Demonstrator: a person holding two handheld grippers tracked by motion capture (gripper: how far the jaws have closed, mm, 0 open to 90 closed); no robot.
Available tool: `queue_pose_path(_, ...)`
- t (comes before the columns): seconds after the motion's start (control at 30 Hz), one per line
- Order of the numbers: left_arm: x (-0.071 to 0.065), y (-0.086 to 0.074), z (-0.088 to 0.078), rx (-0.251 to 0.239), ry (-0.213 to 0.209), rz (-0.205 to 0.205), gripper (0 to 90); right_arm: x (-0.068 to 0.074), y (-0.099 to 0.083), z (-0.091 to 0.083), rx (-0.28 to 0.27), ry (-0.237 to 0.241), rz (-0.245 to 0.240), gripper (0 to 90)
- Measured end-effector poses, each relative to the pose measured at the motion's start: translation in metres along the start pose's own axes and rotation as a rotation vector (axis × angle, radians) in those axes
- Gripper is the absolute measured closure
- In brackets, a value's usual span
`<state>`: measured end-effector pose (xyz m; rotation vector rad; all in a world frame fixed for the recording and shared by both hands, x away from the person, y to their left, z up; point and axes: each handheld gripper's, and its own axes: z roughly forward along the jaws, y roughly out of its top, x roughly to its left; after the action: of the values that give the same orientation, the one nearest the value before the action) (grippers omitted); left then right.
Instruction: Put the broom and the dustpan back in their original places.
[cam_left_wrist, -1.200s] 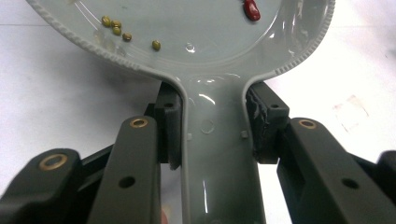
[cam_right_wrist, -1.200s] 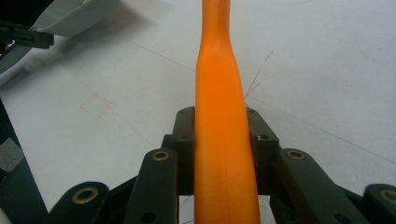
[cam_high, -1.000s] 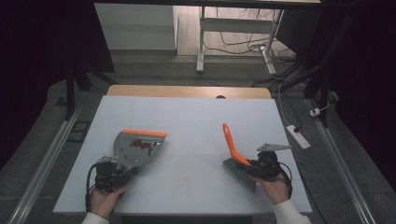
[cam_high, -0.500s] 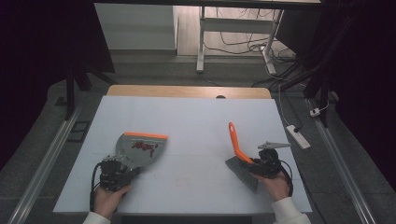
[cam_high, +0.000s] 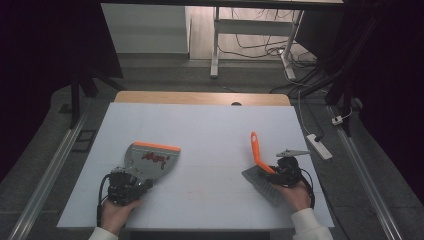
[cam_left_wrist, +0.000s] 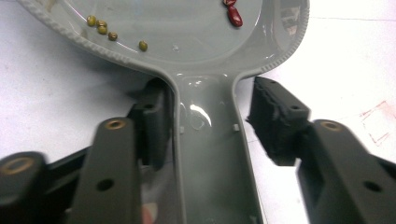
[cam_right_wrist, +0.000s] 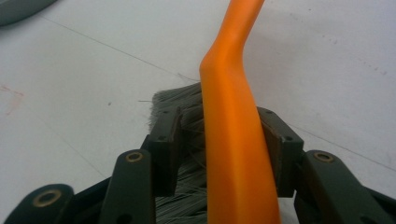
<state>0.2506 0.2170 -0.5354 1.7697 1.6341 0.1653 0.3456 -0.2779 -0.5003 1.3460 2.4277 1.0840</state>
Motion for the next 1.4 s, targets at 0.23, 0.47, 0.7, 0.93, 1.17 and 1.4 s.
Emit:
queue_pose_path(0.23,0.001,-0.002,-0.008,-0.022,0.009,0.007,33.5,-0.006,0.001,0.003,0.016,-0.027,0.015,48.2)
queue_pose_path(0.47,0.001,-0.003,-0.020,-0.053,0.026,0.052,30.3,-0.008,0.001,0.003,0.012,-0.073,0.014,44.4)
queue_pose_path(0.7,-0.002,-0.002,-0.029,-0.080,0.031,0.116,30.3,-0.007,0.002,-0.003,-0.027,-0.079,0.002,44.6)
queue_pose_path(0.93,-0.002,0.003,-0.033,-0.095,-0.027,0.202,31.8,0.006,0.003,-0.009,-0.055,-0.054,-0.094,45.0)
queue_pose_path(1.17,-0.003,0.009,-0.030,-0.095,-0.124,0.272,33.6,0.021,0.002,-0.010,-0.067,0.006,-0.177,45.0)
queue_pose_path(1.4,-0.010,0.011,-0.022,-0.061,-0.190,0.337,33.7,0.032,-0.003,-0.010,-0.080,0.069,-0.240,45.0)
